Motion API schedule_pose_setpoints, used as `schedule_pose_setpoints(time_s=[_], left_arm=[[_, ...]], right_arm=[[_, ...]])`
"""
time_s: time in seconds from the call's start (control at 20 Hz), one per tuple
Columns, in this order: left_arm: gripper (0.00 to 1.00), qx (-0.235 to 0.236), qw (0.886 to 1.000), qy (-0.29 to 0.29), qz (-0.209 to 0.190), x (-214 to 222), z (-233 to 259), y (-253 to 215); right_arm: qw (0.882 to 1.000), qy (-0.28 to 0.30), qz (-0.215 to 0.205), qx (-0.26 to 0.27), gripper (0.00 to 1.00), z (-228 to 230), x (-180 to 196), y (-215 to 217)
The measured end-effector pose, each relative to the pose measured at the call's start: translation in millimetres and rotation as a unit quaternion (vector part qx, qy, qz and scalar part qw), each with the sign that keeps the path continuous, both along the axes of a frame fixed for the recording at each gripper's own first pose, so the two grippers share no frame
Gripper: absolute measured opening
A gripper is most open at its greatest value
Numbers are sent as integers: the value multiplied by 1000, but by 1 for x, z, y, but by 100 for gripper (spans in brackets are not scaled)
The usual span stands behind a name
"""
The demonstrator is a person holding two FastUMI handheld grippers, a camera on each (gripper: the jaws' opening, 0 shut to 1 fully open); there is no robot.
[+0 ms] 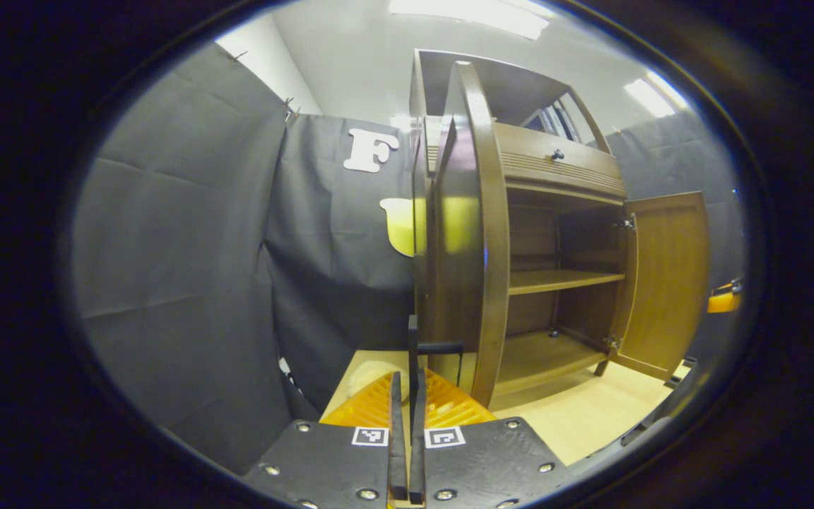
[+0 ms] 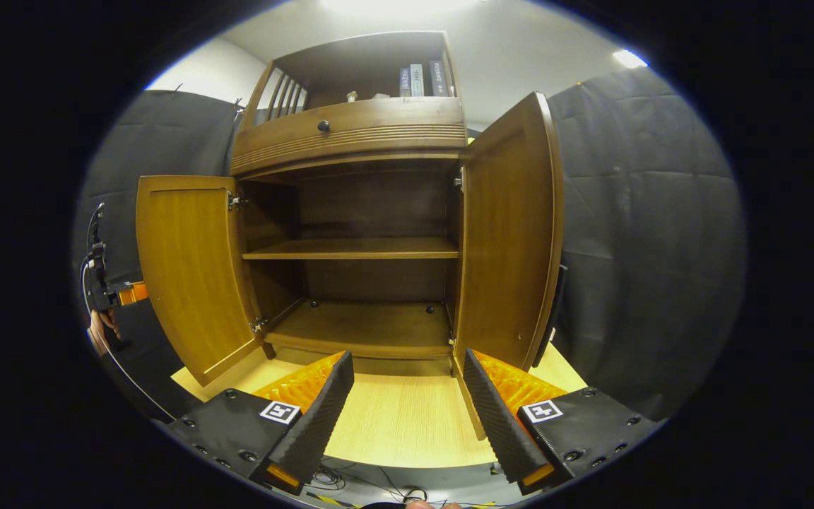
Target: Open the right door of the double-door shoe cabinet with the right hand, and open the left door with the left hand.
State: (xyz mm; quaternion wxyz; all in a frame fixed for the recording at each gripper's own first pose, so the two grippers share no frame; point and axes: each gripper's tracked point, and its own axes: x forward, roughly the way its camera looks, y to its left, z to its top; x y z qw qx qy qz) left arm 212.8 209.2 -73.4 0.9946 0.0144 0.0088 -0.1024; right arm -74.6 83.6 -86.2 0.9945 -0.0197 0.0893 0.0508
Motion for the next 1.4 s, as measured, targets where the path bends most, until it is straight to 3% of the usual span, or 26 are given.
schedule_pose_setpoints(time_s=[0.2,0.3,0.35,0.4,0.6,0.7,0.95,1.05,1.1,1.4], left_arm=[[4,22,999,-2,25,-24,3,9],[3,30,998,-5,48,-42,14,18],[3,27,998,-5,51,-52,20,20],[3,22,998,-9,57,-64,26,21],[3,-3,996,-24,82,-105,54,25],[13,-28,995,-26,90,-123,66,17],[95,-31,991,-63,117,-160,89,-14],[95,-24,990,-68,122,-165,97,-28],[95,-24,990,-71,122,-166,100,-37],[95,-39,994,-62,84,-156,89,-91]], right_arm=[[1000,-3,-5,5,98,1,2,-9],[1000,-5,-7,8,94,0,2,-14],[1000,-6,-8,8,98,0,2,-16],[1000,-7,-9,8,94,1,2,-18],[1000,-13,-13,8,98,5,2,-26],[1000,-19,-15,11,98,9,3,-29],[999,-28,-21,22,94,17,6,-33],[999,-36,-27,23,98,22,8,-36],[998,-39,-29,25,94,24,9,-38],[998,-49,-36,34,94,33,4,-39]])
